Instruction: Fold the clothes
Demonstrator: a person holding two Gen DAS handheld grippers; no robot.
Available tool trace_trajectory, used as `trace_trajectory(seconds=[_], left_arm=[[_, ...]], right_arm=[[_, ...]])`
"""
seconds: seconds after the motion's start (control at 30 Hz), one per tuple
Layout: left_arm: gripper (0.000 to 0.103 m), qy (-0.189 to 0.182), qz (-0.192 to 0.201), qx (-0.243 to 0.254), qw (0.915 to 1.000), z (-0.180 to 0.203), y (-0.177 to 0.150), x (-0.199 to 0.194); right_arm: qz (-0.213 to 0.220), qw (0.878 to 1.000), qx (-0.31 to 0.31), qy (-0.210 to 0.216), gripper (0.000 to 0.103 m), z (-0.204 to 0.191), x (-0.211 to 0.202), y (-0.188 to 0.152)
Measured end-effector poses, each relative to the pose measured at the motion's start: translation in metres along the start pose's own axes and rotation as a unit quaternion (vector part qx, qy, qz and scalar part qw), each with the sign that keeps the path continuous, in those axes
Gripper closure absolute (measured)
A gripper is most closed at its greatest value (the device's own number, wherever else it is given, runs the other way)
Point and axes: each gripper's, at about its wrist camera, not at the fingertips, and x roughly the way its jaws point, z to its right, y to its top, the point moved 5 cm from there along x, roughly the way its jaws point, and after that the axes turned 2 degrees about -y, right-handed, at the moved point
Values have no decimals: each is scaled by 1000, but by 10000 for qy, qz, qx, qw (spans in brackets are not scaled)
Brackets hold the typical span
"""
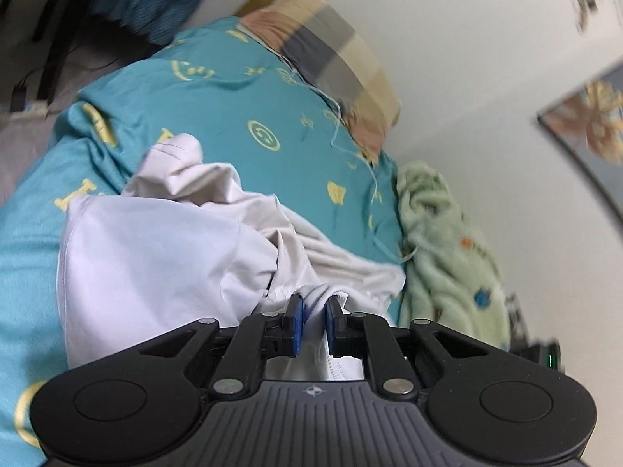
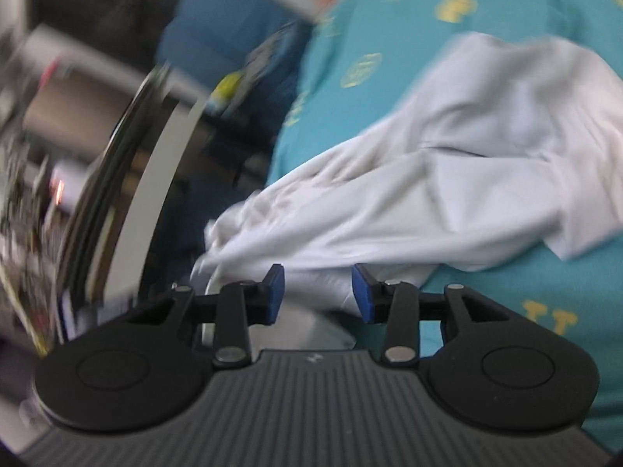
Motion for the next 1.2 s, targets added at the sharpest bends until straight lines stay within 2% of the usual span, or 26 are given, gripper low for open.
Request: trace_trajectory(seconds=[0.07, 0.23, 0.37, 0.43, 0.5, 0.6, 0.67, 0.73, 0.8, 0.87, 1.0, 1.1, 1.2], left_arm=[[90, -135, 148, -114, 9997, 0, 4, -4], [90, -539, 471, -343, 9968, 7, 8, -9], [90, -640, 648, -654, 9937, -1, 13, -13], [90, -668, 709, -836, 9917, -7, 14, -13], [90, -714, 750, -973, 9898, -10, 15, -13], [90, -761, 796, -1077, 9881, -11, 14, -12], [90, -777, 817, -1094, 9876, -10, 12, -12], [90, -773, 828, -1089, 9876, -13, 13, -13], [90, -687, 840, -1065, 9884, -15, 13, -14], [90, -619, 831, -1049, 9891, -17, 13, -12], [89, -546, 766, -872, 9917, -13, 12, -7], [86, -518, 647, -502, 9953, -1, 7, -1], [79, -637, 409, -78, 9971, 17, -3, 8]], right_arm=[[-64, 9999, -99, -58, 61, -2, 8, -5], [-333, 9959, -279, -789, 61, 14, 43, -20], [-174, 9957, -635, -653, 61, 2, 52, -22], [-69, 9935, -931, -650, 54, -6, 54, -22], [20, 9900, -1130, -845, 40, -8, 61, -24], [0, 9865, -1307, -988, 40, -8, 77, -29], [139, 9840, -1418, -1073, 40, -9, 85, -28], [268, 9833, -1453, -1066, 47, -13, 85, -26], [407, 9841, -1407, -1006, 83, -16, 79, -23], [626, 9874, -1139, -903, 90, -16, 61, -15], [1015, 9892, -817, -673, 95, -21, 13, 1], [1288, 9849, -977, -615, 96, -34, -24, 13], [1690, 9773, -1131, -601, 96, -41, -56, 29]])
